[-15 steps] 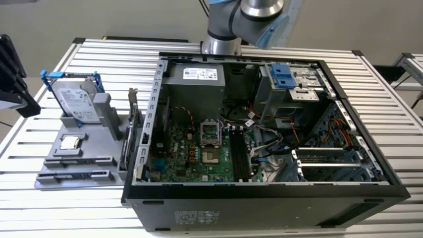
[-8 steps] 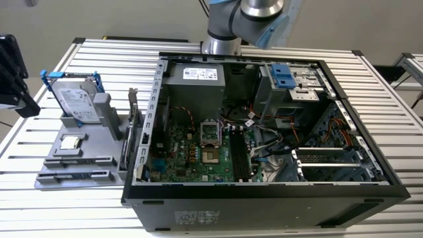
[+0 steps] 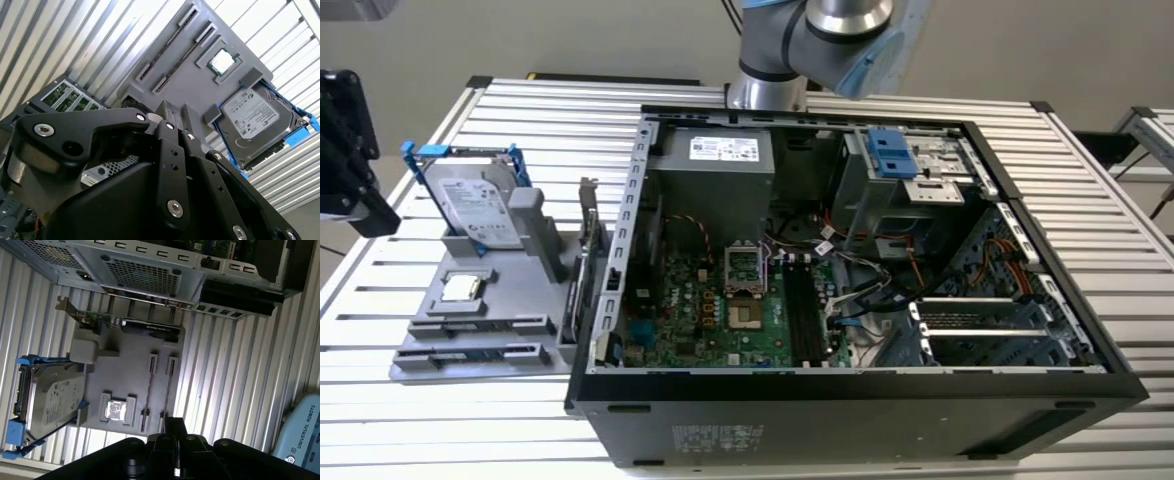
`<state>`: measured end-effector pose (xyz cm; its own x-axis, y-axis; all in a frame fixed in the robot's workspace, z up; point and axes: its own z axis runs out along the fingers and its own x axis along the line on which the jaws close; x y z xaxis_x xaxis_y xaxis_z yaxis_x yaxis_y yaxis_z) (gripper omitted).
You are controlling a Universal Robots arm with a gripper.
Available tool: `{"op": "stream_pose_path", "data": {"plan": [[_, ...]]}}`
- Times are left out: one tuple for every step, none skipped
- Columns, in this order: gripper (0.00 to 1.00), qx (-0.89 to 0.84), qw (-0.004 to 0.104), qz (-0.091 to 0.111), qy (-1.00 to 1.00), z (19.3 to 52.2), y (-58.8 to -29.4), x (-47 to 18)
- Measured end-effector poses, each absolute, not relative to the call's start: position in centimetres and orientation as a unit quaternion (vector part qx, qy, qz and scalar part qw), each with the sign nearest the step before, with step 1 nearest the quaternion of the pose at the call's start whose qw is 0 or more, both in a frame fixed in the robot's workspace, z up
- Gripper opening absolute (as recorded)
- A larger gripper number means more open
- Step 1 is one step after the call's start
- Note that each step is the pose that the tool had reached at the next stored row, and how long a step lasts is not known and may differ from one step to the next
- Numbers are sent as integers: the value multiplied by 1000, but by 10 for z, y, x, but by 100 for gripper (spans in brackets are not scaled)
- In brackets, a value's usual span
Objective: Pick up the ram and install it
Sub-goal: 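Pick up the ram and move it above insertion slot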
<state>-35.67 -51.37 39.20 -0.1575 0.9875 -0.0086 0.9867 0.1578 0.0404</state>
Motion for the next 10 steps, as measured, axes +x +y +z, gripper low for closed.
{"op": "stream_pose_path", "data": {"plan": [[0,653,16,12,757,392,-514,-357],[0,656,16,12,754,392,-514,-357],[0,660,16,12,751,392,-514,-357],[0,664,16,11,747,392,-514,-357],[0,668,16,11,744,392,-514,-357],[0,672,15,11,741,392,-514,-357],[0,676,15,11,737,392,-514,-357],[0,680,15,10,733,392,-514,-357],[0,684,15,10,729,392,-514,-357],[0,688,15,10,725,392,-514,-357]]}}
